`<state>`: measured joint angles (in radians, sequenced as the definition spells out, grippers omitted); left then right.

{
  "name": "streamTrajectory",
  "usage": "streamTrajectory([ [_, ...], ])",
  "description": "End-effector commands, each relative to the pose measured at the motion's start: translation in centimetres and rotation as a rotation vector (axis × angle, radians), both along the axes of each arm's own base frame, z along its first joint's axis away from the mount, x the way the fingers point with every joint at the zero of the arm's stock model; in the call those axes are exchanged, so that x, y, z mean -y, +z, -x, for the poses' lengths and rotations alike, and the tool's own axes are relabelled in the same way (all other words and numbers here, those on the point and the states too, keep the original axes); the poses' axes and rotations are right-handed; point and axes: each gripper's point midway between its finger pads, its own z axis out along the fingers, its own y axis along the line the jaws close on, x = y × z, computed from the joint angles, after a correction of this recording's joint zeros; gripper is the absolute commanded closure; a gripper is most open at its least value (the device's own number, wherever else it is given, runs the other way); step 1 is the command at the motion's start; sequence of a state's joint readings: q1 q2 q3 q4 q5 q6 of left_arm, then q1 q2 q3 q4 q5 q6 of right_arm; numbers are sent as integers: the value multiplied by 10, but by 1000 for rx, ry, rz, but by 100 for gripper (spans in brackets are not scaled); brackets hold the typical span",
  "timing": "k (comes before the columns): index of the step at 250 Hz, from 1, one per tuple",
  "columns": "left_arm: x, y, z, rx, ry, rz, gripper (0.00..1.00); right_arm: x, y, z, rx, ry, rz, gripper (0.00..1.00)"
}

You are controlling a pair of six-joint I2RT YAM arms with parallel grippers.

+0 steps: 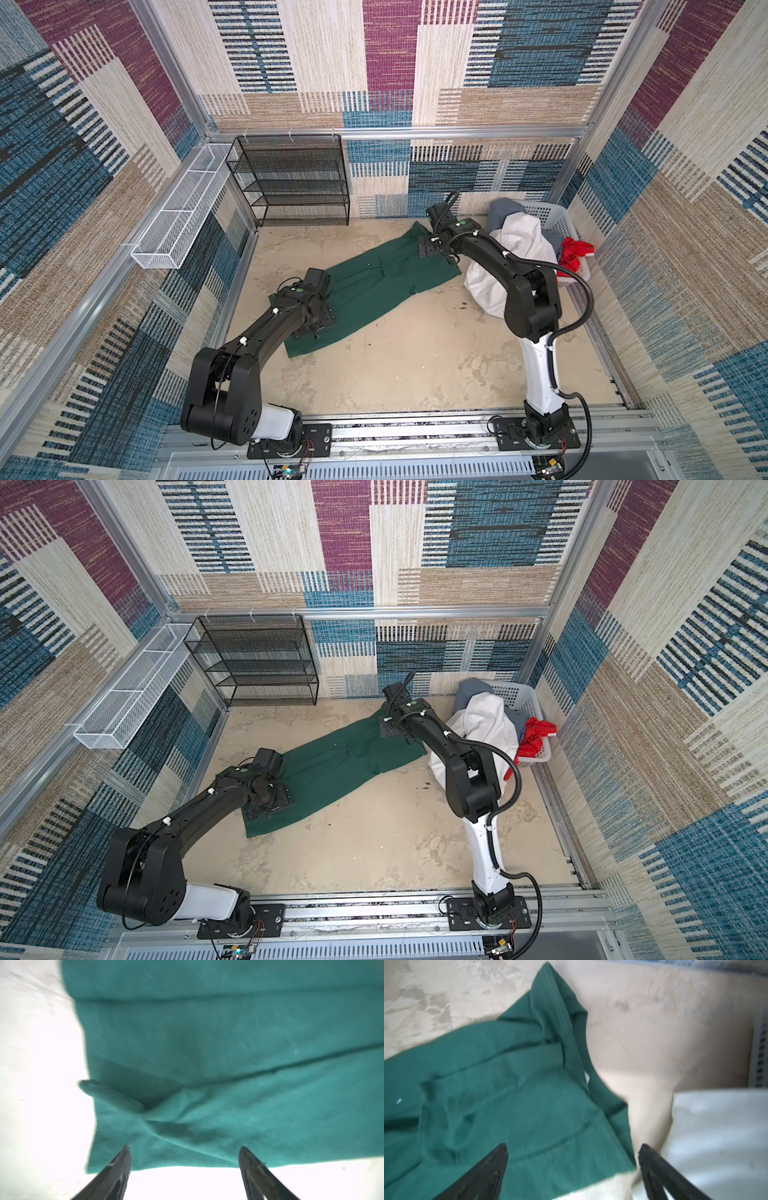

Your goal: Fold and stack the t-shirts

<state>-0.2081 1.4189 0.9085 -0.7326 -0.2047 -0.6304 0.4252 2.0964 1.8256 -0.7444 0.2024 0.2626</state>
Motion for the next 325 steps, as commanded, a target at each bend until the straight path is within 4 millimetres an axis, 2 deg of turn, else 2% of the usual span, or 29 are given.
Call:
streamTrajectory([
  [1,-14,2,-4,10,-14,-11,18,-11,10,13,57,-51,-188,2],
  [5,-17,1,-5,12,-6,-7,18,-11,11,15,63,-54,-203,2],
  [20,-19,-1,-8,23,24,44,18,-10,-5,29,46,-70,-246,1],
  [36,-12,-7,-16,51,24,116,19,-14,-23,36,19,-66,-291,0],
  [54,2,-13,-19,50,-15,188,24,-20,-41,38,-18,-54,-313,4],
  [66,6,-18,-19,37,-31,207,24,-23,-48,33,-27,-55,-311,9],
  [87,3,-23,-15,26,-28,188,25,-21,-56,24,-21,-72,-287,16],
  [124,3,-29,-3,29,-25,178,27,-12,-74,5,-31,-111,-264,19],
  [144,6,-34,5,12,-34,160,27,-8,-86,-5,-37,-128,-237,24],
  [159,9,-37,9,-1,-48,146,31,-5,-100,-7,-59,-131,-211,24],
  [166,11,-39,11,-9,-55,144,32,-7,-94,-15,-40,-128,-207,24],
  [260,19,-59,19,-103,-94,111,37,-10,-99,-69,-11,-54,-40,19],
  [297,31,-62,30,-127,-118,121,41,-23,-90,-89,3,-14,-70,18],
  [325,43,-64,46,-160,-131,129,42,-30,-86,-99,12,2,-86,18],
])
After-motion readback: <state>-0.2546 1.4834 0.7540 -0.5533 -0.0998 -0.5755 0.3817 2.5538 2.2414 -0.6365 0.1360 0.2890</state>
